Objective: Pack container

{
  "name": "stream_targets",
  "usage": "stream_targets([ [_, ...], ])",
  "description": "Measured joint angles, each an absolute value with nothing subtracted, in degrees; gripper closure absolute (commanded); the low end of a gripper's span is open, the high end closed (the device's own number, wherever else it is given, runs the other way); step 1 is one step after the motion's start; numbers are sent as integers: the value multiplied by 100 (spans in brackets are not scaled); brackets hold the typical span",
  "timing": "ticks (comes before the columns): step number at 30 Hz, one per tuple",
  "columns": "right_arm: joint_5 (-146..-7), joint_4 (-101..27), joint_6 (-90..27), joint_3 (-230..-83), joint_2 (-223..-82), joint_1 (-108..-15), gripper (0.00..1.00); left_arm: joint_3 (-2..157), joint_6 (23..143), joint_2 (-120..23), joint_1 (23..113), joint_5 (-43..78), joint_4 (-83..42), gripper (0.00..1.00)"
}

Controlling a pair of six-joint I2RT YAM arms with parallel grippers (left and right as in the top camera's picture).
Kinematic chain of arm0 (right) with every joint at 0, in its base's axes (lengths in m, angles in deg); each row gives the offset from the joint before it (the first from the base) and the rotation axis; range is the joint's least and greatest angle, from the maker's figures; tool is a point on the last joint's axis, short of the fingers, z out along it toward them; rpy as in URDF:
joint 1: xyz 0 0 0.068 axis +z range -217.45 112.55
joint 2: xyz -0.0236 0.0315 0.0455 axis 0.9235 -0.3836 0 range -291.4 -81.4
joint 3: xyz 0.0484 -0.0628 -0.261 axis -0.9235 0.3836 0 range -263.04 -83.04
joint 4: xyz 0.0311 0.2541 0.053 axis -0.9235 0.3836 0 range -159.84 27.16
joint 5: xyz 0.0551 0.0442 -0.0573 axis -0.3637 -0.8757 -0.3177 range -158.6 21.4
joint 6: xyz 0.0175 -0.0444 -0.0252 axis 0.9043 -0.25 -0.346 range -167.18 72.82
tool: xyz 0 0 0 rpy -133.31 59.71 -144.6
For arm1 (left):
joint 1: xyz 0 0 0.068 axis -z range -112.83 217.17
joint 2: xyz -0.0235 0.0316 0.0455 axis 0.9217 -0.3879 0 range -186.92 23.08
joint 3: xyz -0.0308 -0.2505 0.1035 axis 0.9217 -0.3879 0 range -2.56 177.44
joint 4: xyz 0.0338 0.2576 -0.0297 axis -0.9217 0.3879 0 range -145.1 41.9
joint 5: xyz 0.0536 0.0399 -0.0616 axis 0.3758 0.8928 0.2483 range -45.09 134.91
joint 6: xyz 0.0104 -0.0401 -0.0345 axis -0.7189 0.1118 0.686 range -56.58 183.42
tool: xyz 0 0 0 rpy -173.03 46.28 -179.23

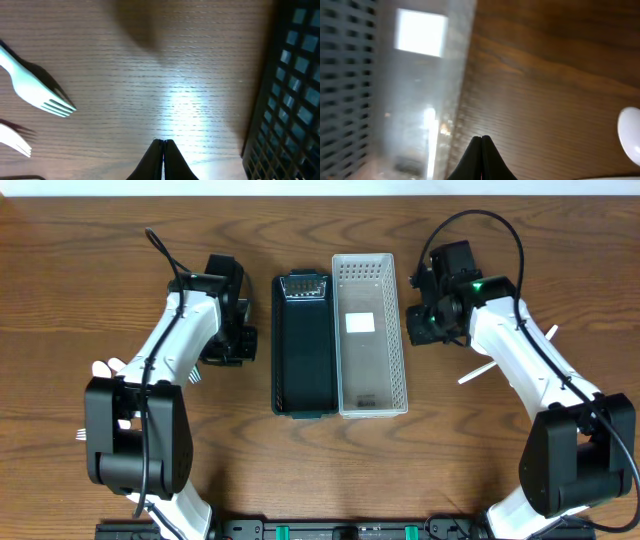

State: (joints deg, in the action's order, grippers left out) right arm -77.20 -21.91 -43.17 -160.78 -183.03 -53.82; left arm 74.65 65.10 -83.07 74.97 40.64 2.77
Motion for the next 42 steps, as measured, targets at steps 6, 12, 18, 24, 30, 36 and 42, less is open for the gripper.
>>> stream_targets([
  [6, -6476, -2222, -3503, -16650, -18176, -5460, 68, 7467, 6510, -8099, 7403, 4083, 279, 94],
  [12, -5455, -2270, -2918, -17385, -17363, -6131, 1, 7681, 6479, -6812, 7217, 4088, 235, 57],
  [18, -5329, -1826, -2911, -17653, -16386, -6890, 1, 7872, 6496, -5293, 7027, 4105, 128, 2],
  [24, -5353, -360, -2175, -17616, -16624, -7447, 1, 7876, 6531, -4880, 7020, 4105, 242, 2],
  [30, -5442, -97, -2808, -17479, -17385, -7574, 1, 7876, 6531, -4949, 7020, 4105, 371, 2],
  [36, -5840, 115, -4896, -17470, -18091, -7574, 1, 7876, 6531, -5041, 7020, 4105, 379, 2],
  [42, -6148, 189, -6408, -17465, -18744, -7574, 3, 7876, 6531, -5046, 7020, 4105, 388, 2],
])
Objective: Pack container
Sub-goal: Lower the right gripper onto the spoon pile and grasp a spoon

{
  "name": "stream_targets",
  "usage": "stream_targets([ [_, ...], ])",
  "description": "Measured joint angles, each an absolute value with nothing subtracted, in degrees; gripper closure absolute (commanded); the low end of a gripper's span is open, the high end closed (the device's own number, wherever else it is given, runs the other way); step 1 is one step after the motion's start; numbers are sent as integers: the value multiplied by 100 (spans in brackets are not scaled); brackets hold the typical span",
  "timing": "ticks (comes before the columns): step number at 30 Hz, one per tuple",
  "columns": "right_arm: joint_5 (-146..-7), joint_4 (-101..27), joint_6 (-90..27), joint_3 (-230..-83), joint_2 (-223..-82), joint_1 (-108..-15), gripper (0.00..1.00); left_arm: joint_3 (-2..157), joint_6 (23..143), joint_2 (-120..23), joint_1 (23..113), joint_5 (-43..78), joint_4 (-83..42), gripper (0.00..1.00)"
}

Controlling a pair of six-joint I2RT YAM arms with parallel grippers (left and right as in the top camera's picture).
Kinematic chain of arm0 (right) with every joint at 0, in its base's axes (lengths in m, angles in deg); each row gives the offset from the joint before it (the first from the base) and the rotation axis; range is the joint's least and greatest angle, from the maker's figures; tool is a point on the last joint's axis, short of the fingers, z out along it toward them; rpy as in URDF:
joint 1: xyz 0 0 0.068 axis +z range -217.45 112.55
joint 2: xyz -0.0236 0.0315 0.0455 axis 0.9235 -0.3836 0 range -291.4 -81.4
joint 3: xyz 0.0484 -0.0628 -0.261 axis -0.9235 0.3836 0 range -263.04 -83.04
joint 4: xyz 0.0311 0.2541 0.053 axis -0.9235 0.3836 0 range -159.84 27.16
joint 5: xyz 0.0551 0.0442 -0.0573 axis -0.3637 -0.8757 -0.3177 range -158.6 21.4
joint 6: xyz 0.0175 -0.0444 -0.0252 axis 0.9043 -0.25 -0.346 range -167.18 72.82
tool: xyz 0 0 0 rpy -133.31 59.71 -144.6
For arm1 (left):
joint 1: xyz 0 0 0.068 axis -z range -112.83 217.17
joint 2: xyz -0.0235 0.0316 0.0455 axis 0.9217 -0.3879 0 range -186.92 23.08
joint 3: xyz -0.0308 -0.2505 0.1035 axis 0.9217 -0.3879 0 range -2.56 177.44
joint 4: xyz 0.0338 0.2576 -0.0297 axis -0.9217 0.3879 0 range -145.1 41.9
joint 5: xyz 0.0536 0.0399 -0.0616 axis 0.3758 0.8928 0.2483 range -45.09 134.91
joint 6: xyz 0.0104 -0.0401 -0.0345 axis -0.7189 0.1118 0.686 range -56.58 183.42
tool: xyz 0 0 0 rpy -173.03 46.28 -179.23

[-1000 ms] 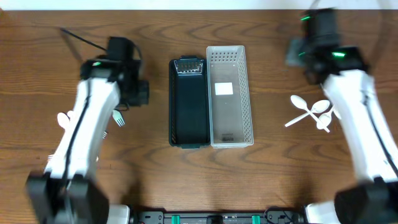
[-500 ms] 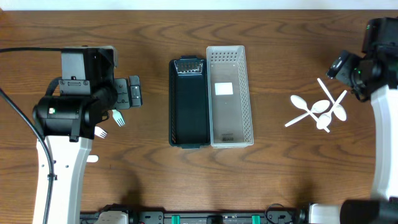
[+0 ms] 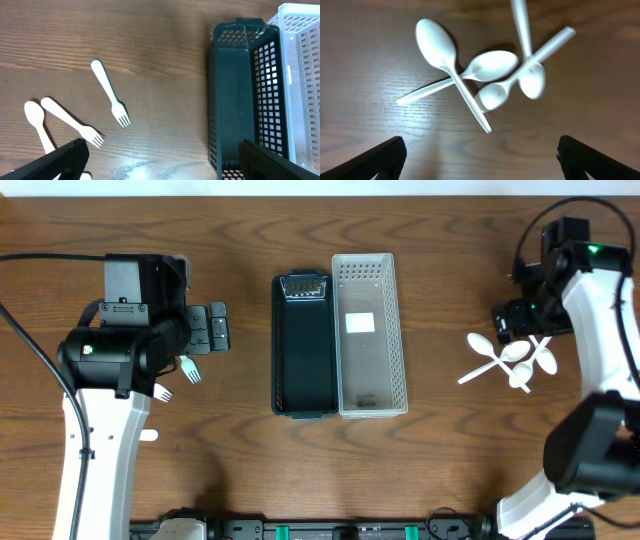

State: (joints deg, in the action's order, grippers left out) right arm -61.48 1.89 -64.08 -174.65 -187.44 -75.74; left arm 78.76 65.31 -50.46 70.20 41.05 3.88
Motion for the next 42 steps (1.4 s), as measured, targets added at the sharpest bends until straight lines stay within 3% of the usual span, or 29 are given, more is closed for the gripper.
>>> stream_targets([
  [9, -6454, 97, -7020, -17450, -19708, -7574, 20, 7876, 6531, -5046, 7020, 4105, 388, 2],
  [30, -6760, 5, -8362, -17382, -20029, -7283, 19, 7876, 6531, -5043, 7020, 4105, 390, 2],
  [42, -6778, -231, -8528, -17116, -20029, -7294, 18, 7876, 6531, -5043, 7020, 4105, 390, 2],
])
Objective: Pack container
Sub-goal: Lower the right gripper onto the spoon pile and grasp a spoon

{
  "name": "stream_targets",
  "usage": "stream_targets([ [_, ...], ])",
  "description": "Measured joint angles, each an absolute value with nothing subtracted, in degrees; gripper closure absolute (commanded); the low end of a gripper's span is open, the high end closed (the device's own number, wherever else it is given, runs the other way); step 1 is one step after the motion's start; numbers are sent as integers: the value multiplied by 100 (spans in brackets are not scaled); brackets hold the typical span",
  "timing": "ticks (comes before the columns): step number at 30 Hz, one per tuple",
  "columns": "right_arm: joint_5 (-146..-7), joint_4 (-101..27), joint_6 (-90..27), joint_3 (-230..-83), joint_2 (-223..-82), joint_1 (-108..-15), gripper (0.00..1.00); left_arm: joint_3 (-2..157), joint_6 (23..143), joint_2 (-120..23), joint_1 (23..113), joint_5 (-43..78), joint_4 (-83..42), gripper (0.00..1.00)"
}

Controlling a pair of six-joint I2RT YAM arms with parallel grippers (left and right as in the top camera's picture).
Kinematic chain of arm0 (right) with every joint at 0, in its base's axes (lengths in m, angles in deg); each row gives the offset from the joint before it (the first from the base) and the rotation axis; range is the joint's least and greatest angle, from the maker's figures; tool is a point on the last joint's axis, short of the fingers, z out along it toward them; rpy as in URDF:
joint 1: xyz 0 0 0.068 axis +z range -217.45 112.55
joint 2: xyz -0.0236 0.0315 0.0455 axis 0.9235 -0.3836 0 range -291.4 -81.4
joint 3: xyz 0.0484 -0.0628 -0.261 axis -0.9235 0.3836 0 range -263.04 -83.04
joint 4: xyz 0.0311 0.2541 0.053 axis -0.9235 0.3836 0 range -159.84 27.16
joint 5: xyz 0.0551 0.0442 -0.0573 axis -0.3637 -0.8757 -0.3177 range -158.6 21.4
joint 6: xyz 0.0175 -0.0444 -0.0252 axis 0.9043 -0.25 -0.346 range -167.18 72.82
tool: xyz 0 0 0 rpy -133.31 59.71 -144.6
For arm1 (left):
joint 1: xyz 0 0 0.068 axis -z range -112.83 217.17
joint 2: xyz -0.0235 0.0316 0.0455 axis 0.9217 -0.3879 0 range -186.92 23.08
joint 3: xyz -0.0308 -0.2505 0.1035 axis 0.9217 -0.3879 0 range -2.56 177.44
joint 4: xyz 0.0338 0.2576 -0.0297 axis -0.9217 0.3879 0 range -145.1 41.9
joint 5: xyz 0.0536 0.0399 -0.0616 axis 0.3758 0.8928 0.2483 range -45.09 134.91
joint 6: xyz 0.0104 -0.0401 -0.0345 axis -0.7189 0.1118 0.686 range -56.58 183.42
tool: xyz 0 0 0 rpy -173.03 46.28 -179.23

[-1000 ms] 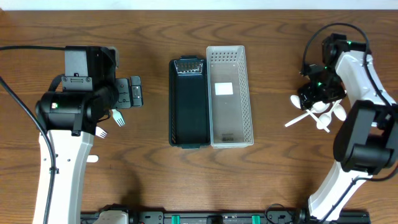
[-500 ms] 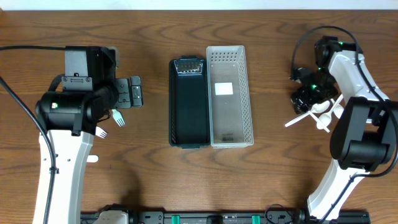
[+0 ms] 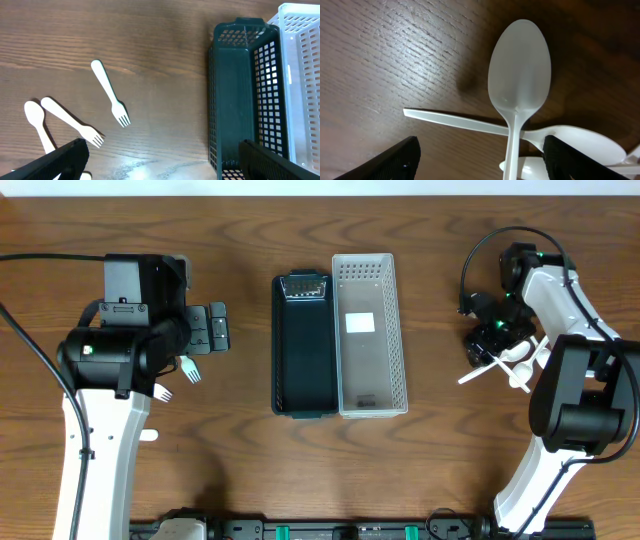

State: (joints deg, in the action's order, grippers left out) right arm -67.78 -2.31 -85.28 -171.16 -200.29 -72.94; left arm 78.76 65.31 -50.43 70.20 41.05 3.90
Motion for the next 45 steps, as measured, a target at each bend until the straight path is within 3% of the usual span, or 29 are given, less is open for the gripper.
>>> stream_targets([
  [15, -6773, -847, -8531, -16637, -20029, -7294, 22, 7876, 6531, -5043, 7020, 4105, 390, 2],
  [21, -6706, -1149, -8502, -16403, -20027, -7294, 28, 7876, 6531, -5046, 7020, 4105, 392, 2],
  [30, -6598, -1247, -8458, -16384, -20027, -7323, 56, 7876, 6531, -5046, 7020, 4105, 395, 2],
  [34, -6596, -1247, -8395, -16375, -20027, -7325, 75, 7876, 6531, -5043, 7020, 4105, 397, 2],
  [45, -6601, -1352, -8159, -16362, -20025, -7325, 96, 7876, 6531, -5046, 7020, 4105, 399, 2],
])
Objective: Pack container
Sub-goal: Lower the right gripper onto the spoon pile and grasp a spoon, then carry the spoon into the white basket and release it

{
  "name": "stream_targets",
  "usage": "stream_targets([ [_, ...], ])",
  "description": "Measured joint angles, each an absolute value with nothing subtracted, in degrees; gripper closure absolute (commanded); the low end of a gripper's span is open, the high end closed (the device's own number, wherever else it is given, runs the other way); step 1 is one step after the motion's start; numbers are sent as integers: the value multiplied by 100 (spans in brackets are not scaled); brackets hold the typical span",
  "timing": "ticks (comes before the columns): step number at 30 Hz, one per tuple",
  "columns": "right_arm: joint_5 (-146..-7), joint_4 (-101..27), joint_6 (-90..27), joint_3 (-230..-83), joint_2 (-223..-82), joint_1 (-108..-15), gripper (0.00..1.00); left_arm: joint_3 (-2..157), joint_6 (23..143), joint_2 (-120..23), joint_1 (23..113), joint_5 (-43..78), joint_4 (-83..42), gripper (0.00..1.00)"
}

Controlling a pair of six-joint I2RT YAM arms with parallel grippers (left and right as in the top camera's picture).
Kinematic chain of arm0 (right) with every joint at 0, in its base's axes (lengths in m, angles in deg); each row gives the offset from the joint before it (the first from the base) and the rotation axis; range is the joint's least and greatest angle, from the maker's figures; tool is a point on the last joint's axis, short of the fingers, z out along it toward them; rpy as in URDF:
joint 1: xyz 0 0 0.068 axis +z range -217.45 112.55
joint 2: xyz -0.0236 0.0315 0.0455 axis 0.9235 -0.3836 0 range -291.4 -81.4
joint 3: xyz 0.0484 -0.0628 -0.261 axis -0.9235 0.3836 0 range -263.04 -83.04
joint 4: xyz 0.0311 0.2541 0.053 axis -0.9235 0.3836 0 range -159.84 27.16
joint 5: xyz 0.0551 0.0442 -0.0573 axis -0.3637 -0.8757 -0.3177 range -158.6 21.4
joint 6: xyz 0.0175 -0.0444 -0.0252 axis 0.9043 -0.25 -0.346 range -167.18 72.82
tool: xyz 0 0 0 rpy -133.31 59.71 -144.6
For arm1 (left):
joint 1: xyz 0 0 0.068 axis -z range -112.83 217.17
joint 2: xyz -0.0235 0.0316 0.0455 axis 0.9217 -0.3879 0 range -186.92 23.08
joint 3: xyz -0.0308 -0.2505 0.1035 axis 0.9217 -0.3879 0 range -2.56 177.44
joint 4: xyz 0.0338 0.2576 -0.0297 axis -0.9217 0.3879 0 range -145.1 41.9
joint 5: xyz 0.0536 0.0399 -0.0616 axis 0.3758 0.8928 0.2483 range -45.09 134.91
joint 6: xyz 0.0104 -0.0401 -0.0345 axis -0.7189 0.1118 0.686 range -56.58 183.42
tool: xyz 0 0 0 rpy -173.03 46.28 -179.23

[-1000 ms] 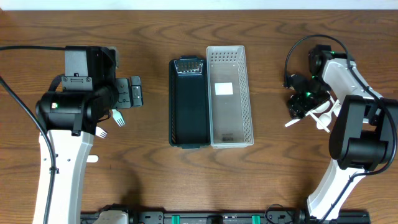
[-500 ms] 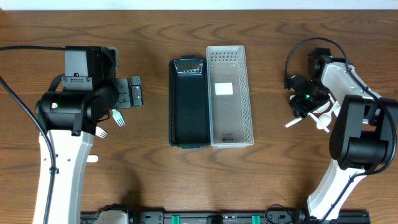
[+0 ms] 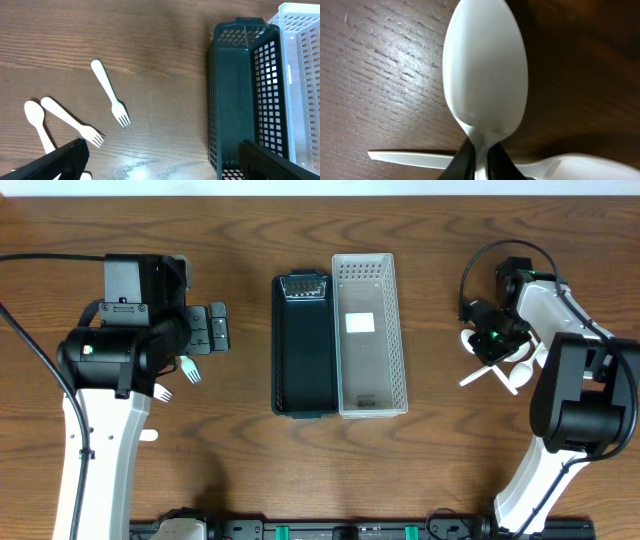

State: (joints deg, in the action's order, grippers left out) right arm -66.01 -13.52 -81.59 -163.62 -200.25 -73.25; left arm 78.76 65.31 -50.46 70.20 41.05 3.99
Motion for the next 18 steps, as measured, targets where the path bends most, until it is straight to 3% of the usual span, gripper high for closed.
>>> stream_targets([
  [10, -6649, -1037, -7189, -16694, -20023, -7229, 99, 7876, 6531, -5046, 7020, 4105, 397, 2],
  [18, -6852, -58, -5936, -18755, -20036, -6636, 99, 7874, 6531, -5046, 7020, 4107, 406, 2],
])
